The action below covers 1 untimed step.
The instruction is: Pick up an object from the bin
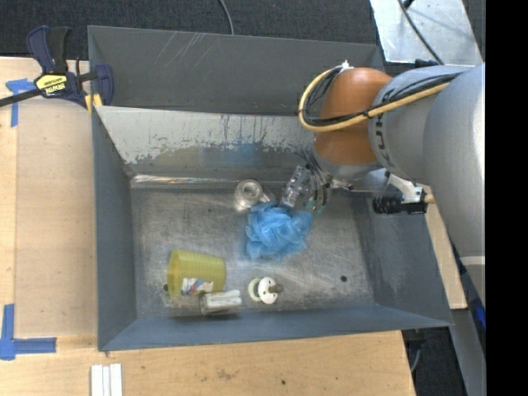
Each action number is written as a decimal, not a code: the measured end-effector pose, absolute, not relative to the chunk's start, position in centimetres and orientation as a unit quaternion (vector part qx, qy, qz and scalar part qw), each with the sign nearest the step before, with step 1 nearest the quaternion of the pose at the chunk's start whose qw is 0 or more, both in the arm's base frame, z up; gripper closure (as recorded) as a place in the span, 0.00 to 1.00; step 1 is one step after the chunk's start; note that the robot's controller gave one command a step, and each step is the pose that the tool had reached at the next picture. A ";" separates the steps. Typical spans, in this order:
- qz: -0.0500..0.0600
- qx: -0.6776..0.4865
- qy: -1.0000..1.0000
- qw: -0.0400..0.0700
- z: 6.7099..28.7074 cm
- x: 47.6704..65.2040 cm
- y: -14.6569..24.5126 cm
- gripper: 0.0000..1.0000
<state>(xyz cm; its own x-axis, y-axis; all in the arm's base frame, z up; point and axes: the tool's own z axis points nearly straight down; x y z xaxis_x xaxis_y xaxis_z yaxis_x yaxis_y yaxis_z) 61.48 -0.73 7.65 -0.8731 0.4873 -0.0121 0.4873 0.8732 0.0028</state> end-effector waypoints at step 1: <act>0.000 0.251 0.968 0.006 7.6 61.5 -0.7 1.00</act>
Offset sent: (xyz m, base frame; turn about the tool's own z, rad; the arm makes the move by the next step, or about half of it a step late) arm -0.0021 0.0093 0.1107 0.2335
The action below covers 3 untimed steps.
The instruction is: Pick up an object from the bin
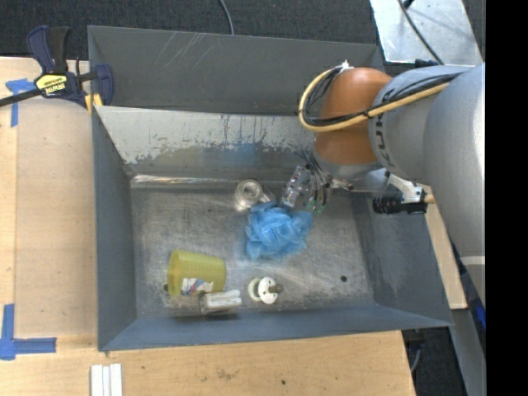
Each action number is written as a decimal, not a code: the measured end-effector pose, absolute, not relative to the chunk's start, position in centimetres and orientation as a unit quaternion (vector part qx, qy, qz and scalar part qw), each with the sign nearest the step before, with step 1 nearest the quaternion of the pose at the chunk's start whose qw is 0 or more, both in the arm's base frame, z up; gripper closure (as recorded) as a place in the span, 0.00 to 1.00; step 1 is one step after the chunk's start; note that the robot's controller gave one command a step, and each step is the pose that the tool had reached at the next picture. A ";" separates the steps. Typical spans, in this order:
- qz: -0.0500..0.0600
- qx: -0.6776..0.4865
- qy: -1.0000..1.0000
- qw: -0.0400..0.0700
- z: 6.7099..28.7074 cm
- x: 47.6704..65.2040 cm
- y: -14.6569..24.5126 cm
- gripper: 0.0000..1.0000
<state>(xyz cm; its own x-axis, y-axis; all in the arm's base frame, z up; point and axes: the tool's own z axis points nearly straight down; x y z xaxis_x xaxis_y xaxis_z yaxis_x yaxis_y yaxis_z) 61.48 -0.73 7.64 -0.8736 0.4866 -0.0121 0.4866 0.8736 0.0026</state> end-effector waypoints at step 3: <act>0.000 0.297 0.955 0.001 16.5 62.7 0.5 0.00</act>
Offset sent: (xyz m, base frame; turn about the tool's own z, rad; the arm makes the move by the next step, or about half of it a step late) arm 0.0110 0.0126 0.0877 0.0971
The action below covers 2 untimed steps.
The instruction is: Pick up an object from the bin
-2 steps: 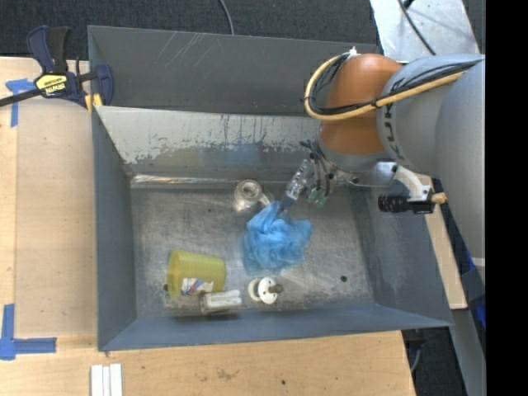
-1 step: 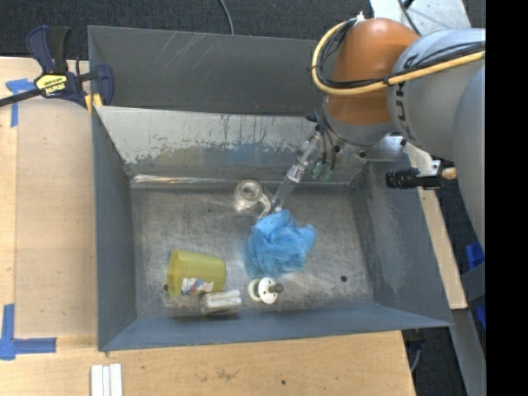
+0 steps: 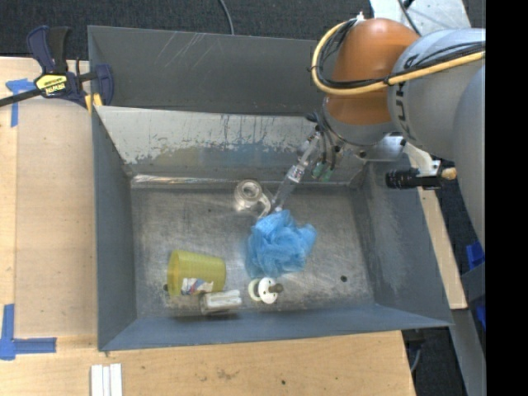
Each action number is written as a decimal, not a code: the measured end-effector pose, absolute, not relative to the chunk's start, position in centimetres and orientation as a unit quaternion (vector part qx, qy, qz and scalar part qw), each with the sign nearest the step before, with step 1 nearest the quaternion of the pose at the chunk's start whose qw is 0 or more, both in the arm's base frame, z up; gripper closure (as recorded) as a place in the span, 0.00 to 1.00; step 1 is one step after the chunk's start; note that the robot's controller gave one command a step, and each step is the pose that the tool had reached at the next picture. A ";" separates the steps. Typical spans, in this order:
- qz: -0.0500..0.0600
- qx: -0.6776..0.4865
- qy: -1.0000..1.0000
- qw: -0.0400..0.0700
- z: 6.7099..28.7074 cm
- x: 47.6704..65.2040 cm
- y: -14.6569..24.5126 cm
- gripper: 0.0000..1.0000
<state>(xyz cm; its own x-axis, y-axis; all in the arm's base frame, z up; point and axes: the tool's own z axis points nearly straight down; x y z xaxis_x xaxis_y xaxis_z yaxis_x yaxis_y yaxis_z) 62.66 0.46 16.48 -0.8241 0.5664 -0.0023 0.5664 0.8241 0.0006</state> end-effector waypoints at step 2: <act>0.000 0.260 0.966 0.002 16.6 61.7 6.0 0.00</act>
Offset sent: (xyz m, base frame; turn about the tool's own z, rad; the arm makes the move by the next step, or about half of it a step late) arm -0.0067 0.0814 -0.0006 -0.0474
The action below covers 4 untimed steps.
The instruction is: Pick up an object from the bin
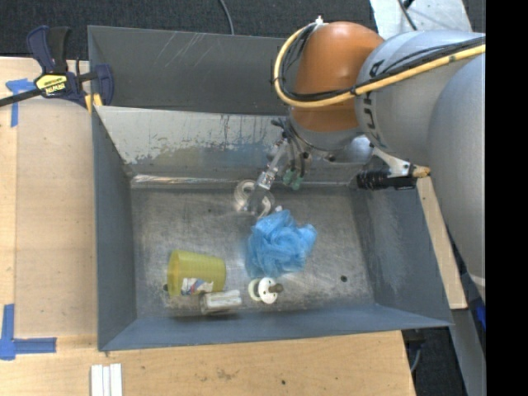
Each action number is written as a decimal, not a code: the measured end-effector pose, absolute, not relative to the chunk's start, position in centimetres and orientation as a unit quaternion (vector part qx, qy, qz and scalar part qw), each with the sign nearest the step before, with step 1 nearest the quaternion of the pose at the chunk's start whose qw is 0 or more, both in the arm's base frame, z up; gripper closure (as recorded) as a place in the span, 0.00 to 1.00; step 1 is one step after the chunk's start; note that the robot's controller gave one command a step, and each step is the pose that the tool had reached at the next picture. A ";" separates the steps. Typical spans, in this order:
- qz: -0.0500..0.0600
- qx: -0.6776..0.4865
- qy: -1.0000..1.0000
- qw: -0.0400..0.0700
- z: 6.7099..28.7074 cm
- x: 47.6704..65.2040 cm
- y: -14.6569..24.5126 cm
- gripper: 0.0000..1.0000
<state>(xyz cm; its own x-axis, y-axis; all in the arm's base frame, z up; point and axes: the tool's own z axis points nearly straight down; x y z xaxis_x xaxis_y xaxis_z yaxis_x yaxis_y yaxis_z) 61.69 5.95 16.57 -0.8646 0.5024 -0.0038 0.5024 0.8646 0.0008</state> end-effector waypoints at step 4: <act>0.000 -0.059 0.998 0.001 15.8 55.2 1.8 0.00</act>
Offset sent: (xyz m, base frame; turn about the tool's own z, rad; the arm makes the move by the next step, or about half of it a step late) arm 0.0023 0.0217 0.0196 -0.2549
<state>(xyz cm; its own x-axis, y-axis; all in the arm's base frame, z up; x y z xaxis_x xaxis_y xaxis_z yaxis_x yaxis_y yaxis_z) 55.24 1.83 15.81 -0.9930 -0.1182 -0.0015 -0.1182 0.9930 0.0005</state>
